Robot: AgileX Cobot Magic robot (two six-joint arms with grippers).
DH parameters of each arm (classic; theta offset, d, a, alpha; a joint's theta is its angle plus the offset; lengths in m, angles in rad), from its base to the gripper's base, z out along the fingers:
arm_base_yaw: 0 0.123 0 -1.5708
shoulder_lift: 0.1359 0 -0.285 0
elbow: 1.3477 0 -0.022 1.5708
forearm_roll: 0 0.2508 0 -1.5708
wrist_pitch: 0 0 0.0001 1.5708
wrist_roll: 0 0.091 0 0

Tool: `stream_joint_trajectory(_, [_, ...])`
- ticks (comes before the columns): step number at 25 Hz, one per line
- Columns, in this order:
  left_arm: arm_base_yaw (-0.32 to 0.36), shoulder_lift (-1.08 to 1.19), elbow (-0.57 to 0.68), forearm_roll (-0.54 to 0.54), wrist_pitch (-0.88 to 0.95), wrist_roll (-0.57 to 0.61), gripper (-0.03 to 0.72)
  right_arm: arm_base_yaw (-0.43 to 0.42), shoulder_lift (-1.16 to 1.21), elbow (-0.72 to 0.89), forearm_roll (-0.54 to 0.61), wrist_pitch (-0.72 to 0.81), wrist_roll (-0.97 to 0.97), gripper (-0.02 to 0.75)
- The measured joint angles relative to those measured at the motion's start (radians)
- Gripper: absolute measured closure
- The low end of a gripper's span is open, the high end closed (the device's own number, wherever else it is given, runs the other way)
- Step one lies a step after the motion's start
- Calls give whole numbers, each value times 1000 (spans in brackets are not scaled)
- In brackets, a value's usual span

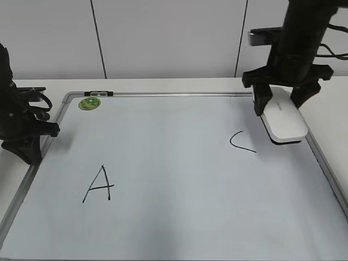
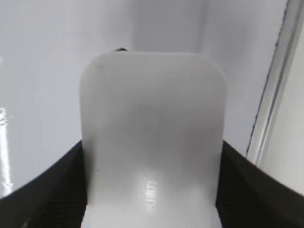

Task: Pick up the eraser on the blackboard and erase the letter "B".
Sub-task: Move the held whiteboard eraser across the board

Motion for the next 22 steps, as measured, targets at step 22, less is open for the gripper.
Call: stream_joint_trajectory(22, [0, 0, 0, 0, 0, 0, 662, -201, -3, 245, 59, -71, -121, 212])
